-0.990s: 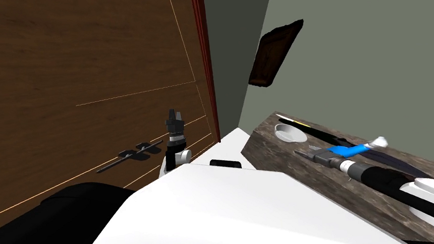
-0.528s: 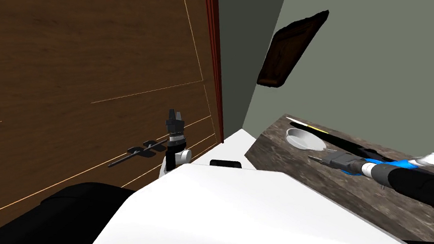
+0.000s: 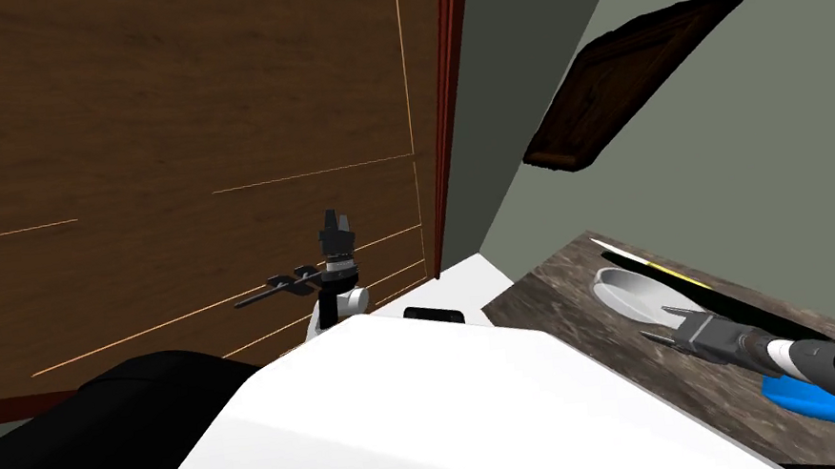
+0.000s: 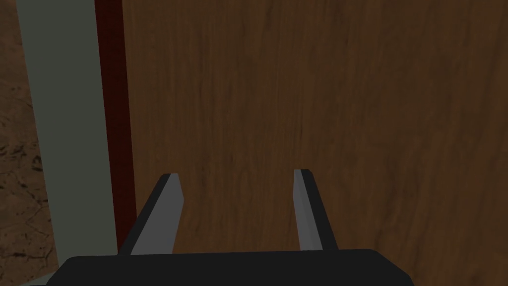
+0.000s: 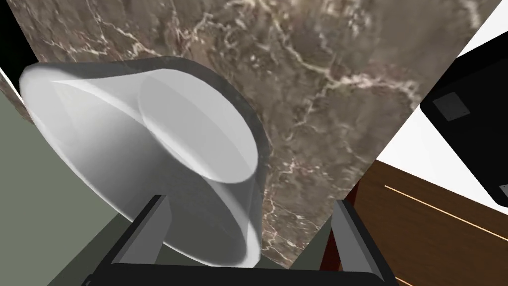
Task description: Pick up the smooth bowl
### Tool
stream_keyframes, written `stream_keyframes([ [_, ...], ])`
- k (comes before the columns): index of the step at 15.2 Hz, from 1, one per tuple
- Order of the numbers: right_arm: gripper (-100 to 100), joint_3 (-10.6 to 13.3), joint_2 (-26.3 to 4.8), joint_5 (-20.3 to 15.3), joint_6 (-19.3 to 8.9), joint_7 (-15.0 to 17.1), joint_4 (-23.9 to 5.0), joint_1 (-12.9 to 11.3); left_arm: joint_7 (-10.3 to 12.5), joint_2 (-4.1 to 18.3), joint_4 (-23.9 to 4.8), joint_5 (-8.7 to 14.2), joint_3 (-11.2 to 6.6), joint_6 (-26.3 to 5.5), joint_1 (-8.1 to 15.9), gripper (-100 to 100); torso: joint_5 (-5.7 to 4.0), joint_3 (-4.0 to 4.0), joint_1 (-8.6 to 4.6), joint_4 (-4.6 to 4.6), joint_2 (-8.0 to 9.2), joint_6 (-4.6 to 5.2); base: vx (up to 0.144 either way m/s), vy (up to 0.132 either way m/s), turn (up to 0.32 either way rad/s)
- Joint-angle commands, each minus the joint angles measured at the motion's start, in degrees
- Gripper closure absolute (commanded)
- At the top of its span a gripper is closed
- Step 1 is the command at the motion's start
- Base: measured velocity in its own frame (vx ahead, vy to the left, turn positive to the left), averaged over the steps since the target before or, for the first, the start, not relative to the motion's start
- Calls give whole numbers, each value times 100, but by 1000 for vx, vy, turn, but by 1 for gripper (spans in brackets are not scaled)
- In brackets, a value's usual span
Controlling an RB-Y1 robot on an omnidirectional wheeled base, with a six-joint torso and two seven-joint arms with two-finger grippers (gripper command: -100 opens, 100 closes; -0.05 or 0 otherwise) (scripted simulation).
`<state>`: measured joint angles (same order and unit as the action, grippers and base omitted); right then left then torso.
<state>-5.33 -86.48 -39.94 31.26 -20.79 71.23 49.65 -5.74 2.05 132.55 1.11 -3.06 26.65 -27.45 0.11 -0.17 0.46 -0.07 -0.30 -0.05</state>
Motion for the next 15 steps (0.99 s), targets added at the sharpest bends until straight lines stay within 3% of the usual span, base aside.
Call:
stream_keyframes([
  [1,-100,172,-141,-127,120,-69,-164,49,0,0,0,0,0,0,0,0,0,0,0,0,0,0,107,69,184],
  [2,-100,83,-66,-66,24,-29,-45,41,0,0,0,0,0,0,0,0,0,-1,-4,0,-2,0,62,31,63],
  [6,-100,310,304,-153,-136,-182,-106,-96,0,1,0,0,-1,0,0,0,-12,20,-50,8,35,5,22,-37,99],
  [7,-100,269,219,-140,-108,-138,-84,-68,0,1,0,0,-1,0,0,0,-15,23,-59,9,39,6,9,-39,30],
  [8,100,286,237,-146,-115,-152,-93,-82,0,1,0,0,-2,0,0,0,-14,24,-57,10,42,7,4,-14,4],
  [12,100,318,216,-179,-106,-176,-105,-50,0,1,0,0,-1,0,0,0,-22,48,-49,40,60,10,-3,-3,2],
  [14,100,127,-39,-89,16,-52,-63,29,0,1,0,0,-1,0,0,0,-24,56,-46,44,73,9,-17,40,-139],
  [15,100,206,62,-123,-60,-107,-64,-3,0,0,0,0,-1,0,0,0,-22,59,-35,44,78,8,-15,38,-52],
])
